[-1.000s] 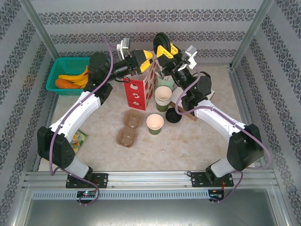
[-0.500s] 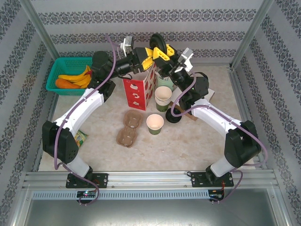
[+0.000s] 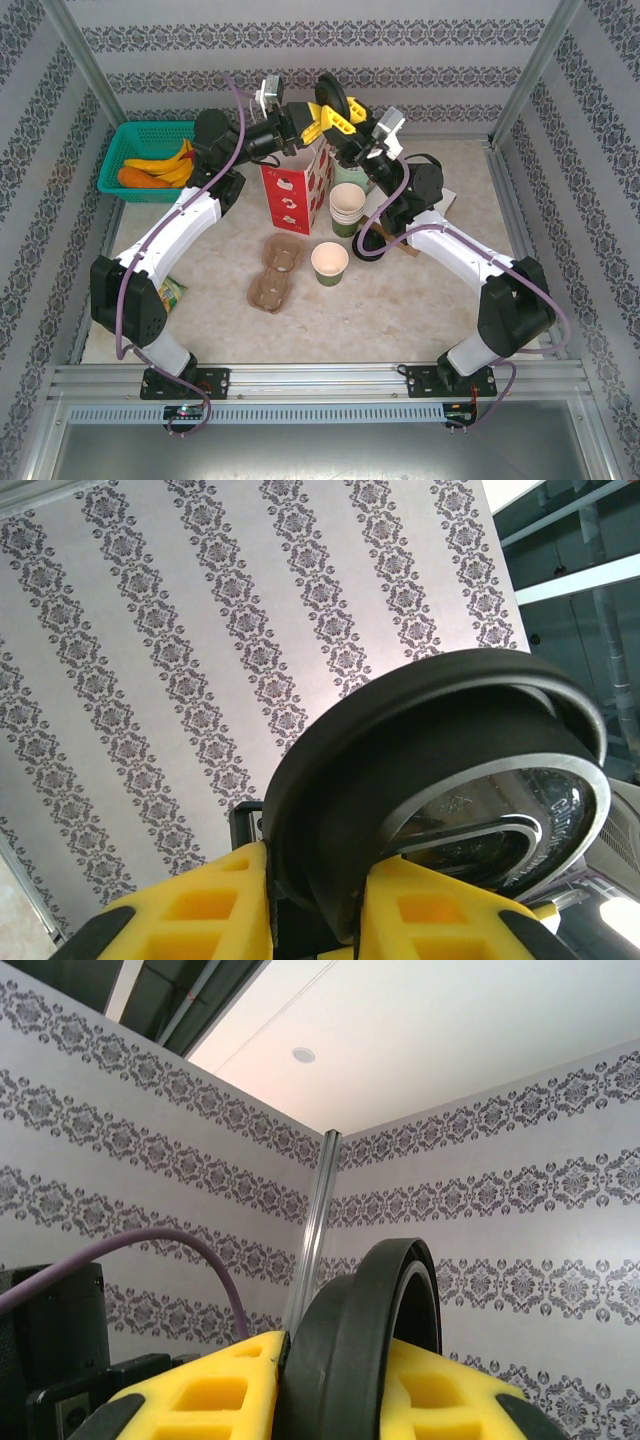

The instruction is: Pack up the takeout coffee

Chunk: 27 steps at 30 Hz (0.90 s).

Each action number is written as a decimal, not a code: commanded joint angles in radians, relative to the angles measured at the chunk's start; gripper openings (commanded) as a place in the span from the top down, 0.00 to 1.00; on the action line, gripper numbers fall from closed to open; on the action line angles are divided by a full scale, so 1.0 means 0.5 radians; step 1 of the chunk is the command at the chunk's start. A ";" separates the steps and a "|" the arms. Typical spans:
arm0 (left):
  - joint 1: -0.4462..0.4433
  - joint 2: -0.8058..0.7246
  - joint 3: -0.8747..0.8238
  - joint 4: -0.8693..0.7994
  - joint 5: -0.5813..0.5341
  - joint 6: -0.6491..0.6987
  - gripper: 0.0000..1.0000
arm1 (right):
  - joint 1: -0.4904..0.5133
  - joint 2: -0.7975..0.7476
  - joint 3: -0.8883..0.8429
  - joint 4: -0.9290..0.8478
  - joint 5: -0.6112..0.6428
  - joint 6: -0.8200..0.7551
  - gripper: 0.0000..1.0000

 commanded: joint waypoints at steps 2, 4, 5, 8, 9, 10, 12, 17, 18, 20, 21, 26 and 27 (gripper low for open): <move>0.010 0.018 0.050 0.060 0.055 0.009 0.79 | 0.044 -0.070 -0.016 -0.074 -0.145 -0.157 1.00; 0.009 0.020 0.051 0.038 0.065 0.022 0.82 | 0.044 -0.085 -0.019 -0.133 -0.167 -0.209 1.00; 0.008 0.021 0.054 0.015 0.071 0.038 0.83 | 0.044 -0.092 -0.020 -0.162 -0.181 -0.228 1.00; 0.008 0.015 0.066 -0.064 0.078 0.082 0.86 | 0.044 -0.111 -0.020 -0.244 -0.236 -0.276 1.00; 0.010 0.018 0.066 -0.073 0.078 0.087 0.87 | 0.041 -0.119 -0.016 -0.285 -0.252 -0.286 1.00; 0.010 0.018 0.065 -0.073 0.083 0.087 0.88 | 0.041 -0.124 -0.013 -0.306 -0.261 -0.292 1.00; 0.007 0.018 0.074 -0.088 0.091 0.098 0.92 | 0.040 -0.136 -0.016 -0.346 -0.276 -0.304 1.00; 0.009 0.005 0.085 -0.193 0.091 0.163 1.00 | 0.038 -0.176 -0.005 -0.492 -0.302 -0.353 1.00; 0.008 0.006 0.086 -0.201 0.089 0.170 1.00 | 0.038 -0.185 -0.002 -0.536 -0.305 -0.368 1.00; 0.009 0.002 0.087 -0.225 0.088 0.189 1.00 | 0.038 -0.204 0.004 -0.621 -0.310 -0.402 1.00; 0.009 0.000 0.087 -0.246 0.089 0.212 1.00 | 0.038 -0.218 0.008 -0.674 -0.310 -0.418 1.00; 0.007 -0.016 0.093 -0.412 0.055 0.338 1.00 | 0.037 -0.283 -0.001 -0.820 -0.262 -0.470 0.94; 0.010 -0.016 0.094 -0.432 0.049 0.357 1.00 | 0.033 -0.293 -0.008 -0.849 -0.239 -0.472 0.89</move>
